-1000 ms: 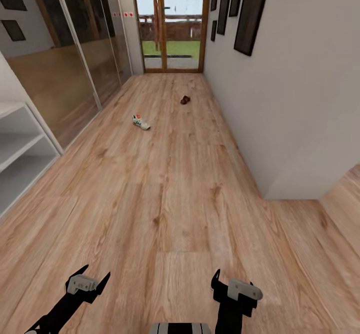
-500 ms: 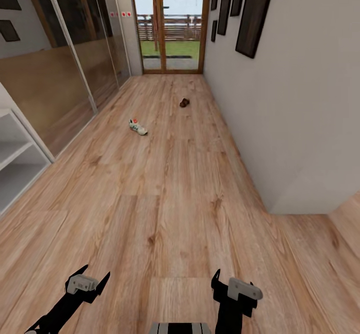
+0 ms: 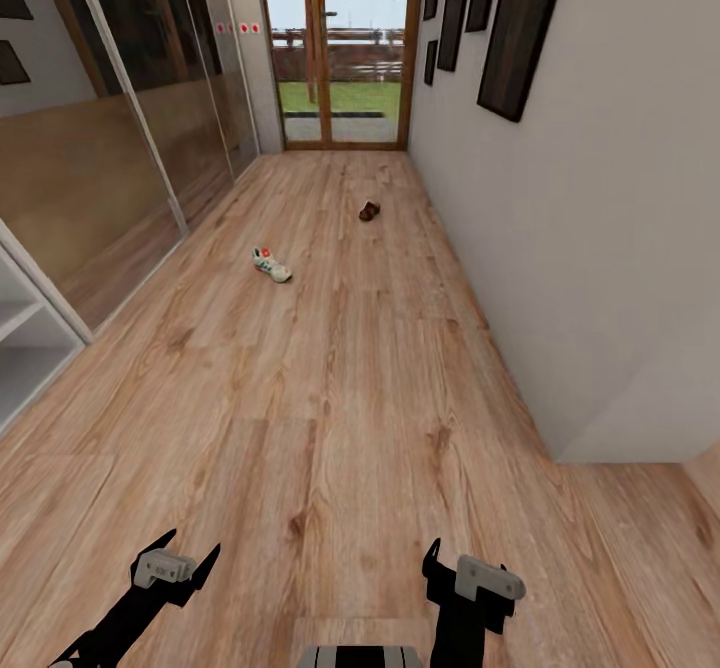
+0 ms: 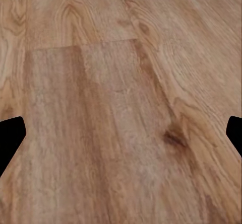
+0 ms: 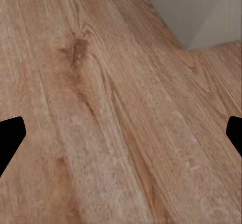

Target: Pick up the two gym shoes and the two sandals from the corridor floor and place them onto the hallstand (shoe rack) in the corridor, making sure they are on the rack and not on the floor. Arrange them so the two gym shoes are next to each other and the two sandals are next to each other.

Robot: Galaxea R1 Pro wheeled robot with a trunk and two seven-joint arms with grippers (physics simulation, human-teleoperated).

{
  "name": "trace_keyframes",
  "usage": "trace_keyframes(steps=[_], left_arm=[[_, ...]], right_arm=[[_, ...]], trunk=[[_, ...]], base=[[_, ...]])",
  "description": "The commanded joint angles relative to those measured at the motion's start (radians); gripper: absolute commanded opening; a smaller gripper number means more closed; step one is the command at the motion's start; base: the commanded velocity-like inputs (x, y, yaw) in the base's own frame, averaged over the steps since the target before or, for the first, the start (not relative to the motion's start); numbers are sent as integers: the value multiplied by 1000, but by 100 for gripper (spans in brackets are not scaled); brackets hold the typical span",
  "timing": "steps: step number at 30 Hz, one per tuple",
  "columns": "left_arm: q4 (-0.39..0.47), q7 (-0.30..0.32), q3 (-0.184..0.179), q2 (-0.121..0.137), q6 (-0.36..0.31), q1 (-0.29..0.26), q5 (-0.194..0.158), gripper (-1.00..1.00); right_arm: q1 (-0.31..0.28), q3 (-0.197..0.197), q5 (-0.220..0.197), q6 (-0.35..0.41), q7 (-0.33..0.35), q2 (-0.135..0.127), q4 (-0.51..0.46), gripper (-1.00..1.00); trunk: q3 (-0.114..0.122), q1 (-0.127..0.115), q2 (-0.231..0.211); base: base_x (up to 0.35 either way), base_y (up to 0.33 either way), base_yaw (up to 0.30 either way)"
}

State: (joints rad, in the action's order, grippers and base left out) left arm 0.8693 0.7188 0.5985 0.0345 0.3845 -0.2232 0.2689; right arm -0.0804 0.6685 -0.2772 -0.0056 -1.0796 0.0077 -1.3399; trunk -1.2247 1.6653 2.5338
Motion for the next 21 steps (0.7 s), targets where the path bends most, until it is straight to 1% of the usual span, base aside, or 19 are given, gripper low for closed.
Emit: trace_keyframes(steps=[1,15,21], left_arm=[[1,4,4,-1,5,-1,8,100],[1,3,4,-2,5,-1,9,100],[1,3,4,-2,5,-1,9,100]], right_arm=[[-1,2,-5,-1,-5,0,-1,100],[-1,2,-5,-1,-5,0,-1,100],[-1,2,-5,-1,-5,0,-1,100]], trunk=[[-1,0,0],[-1,0,0],[-1,0,0]], base=[[324,0,0],[324,-2,0],[324,-44,0]])
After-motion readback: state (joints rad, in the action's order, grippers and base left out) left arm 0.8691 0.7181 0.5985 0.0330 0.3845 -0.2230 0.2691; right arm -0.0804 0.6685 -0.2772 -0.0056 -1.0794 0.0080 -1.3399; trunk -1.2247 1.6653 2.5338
